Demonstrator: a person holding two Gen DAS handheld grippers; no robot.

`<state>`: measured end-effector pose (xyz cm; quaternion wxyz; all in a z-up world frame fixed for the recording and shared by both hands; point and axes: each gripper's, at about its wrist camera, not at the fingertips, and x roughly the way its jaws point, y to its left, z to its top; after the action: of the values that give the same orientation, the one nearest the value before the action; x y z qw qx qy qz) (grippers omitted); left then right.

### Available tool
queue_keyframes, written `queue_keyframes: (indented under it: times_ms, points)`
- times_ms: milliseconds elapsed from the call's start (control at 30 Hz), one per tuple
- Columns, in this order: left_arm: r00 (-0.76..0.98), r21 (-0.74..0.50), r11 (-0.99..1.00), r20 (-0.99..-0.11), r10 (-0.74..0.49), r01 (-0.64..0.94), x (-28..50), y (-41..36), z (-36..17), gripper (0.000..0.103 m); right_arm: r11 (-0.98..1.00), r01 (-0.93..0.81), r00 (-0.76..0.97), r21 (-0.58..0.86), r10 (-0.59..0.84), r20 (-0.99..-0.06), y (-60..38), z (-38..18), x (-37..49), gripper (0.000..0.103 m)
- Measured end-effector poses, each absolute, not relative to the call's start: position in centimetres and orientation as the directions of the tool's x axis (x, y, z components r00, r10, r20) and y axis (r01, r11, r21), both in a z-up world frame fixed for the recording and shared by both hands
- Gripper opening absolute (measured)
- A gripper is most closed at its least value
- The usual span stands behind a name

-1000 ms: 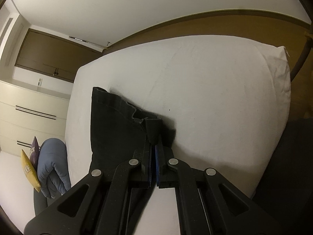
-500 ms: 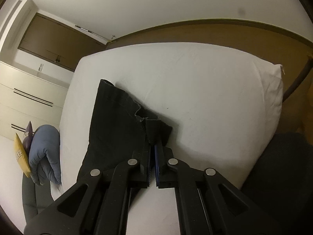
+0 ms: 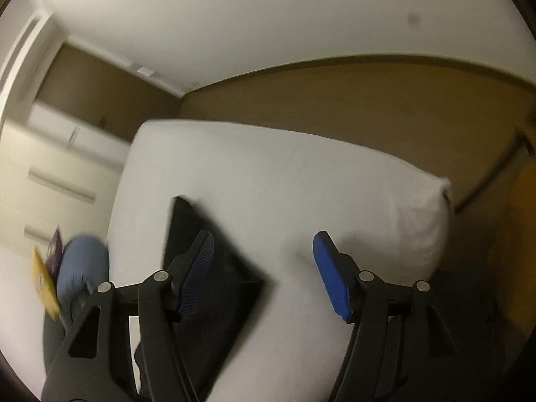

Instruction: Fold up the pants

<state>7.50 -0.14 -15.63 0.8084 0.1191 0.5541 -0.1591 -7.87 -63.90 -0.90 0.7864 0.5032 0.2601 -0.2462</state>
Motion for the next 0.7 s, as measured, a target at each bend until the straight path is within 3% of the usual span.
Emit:
queue_keyframes:
  times_ms: [167,267,333,400,500,600,700]
  points:
    - [0.338,0.007,0.932,-0.933,-0.125,0.363,6.5,0.0,-15.8,0.071,0.66,0.424,0.785,0.62,0.074,-0.615,-59.1,2.6,-0.4,0.058]
    - [0.336,0.008,0.935,-0.934,-0.12,0.355,6.0,0.1,-15.7,0.071,0.758,0.395,0.716,0.519,0.099,-0.691,-57.0,1.6,4.8,0.044]
    - [0.335,0.006,0.938,-0.935,-0.117,0.346,5.8,0.0,-15.6,0.072,0.734,0.447,0.672,0.511,0.102,-0.734,-57.9,-0.4,7.1,0.034]
    - [0.335,0.008,0.941,-0.935,-0.112,0.338,5.6,0.3,-15.5,0.073,0.699,0.504,0.631,0.507,0.102,-0.769,-59.3,-2.7,8.9,0.032]
    - [0.342,0.013,0.947,-0.934,-0.103,0.322,5.3,0.5,-15.3,0.074,0.671,0.516,0.648,0.532,0.099,-0.755,-61.1,-4.2,10.5,0.025]
    - [0.359,0.019,0.954,-0.928,-0.095,0.301,4.8,0.5,-15.2,0.075,0.67,0.522,0.651,0.527,0.086,-0.754,-62.6,-4.7,12.3,0.002]
    - [0.381,0.016,0.961,-0.92,-0.094,0.276,4.3,0.8,-14.9,0.076,0.736,0.485,0.639,0.473,0.072,-0.766,-62.9,-4.9,14.0,0.0]
